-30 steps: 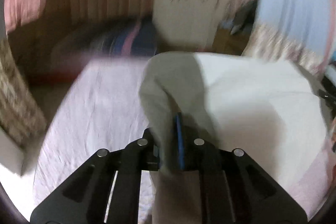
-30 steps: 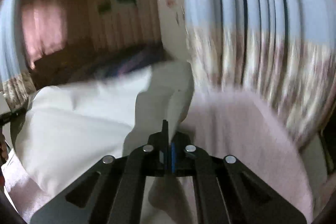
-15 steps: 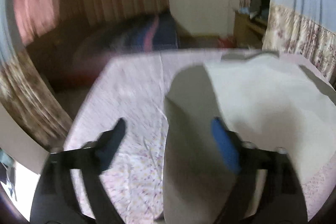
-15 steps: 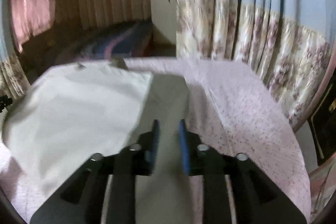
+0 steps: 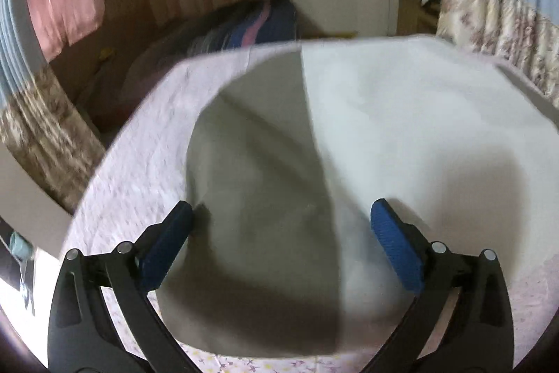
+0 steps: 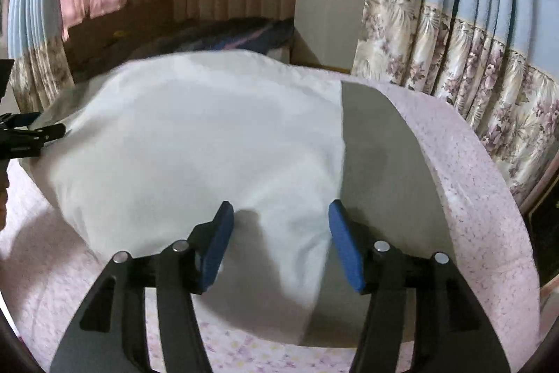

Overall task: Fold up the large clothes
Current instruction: 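Press and smooth the folded jacket with both open grippers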

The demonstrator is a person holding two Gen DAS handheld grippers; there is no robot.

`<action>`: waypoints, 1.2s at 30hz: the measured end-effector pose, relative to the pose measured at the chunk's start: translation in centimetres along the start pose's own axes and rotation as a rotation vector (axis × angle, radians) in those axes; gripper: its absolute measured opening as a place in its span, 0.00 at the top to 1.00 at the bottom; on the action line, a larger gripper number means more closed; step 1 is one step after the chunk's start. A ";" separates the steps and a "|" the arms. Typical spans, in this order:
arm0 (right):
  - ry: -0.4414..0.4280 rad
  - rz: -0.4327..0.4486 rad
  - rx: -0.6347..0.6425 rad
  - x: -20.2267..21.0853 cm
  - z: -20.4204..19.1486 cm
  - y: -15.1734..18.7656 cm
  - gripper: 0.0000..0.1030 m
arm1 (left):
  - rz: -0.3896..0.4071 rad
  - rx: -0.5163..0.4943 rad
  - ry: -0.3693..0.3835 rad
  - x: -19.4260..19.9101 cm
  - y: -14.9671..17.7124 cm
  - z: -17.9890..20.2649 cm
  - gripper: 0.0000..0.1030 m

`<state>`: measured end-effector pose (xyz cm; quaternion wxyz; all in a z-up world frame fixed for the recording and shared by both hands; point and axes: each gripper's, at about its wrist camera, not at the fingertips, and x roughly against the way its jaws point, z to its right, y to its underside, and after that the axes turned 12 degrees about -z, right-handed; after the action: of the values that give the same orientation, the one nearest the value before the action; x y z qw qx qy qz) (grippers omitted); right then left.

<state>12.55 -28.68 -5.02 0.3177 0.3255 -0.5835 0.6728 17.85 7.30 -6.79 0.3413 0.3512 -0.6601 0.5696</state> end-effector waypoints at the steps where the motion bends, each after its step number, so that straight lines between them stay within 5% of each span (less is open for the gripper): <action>1: 0.002 -0.016 -0.003 -0.4 0.4 -0.1 0.41 | -0.019 0.005 0.017 -0.5 -0.1 -0.1 0.03; 15: -0.080 -0.081 -0.071 -3.0 3.1 0.2 0.30 | -0.095 -0.020 0.040 -3.6 -0.1 0.0 0.03; 28: -0.071 0.016 -0.101 1.3 1.7 0.4 0.23 | -0.018 0.011 0.053 3.3 1.0 1.2 0.03; 36: -0.122 0.041 -0.026 2.8 -1.8 0.9 0.22 | 0.038 -0.099 0.079 5.7 0.8 7.3 0.03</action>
<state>10.01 -26.90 -3.47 0.2716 0.3497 -0.6171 0.6504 13.84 -0.28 -3.17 0.3732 0.2987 -0.6799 0.5560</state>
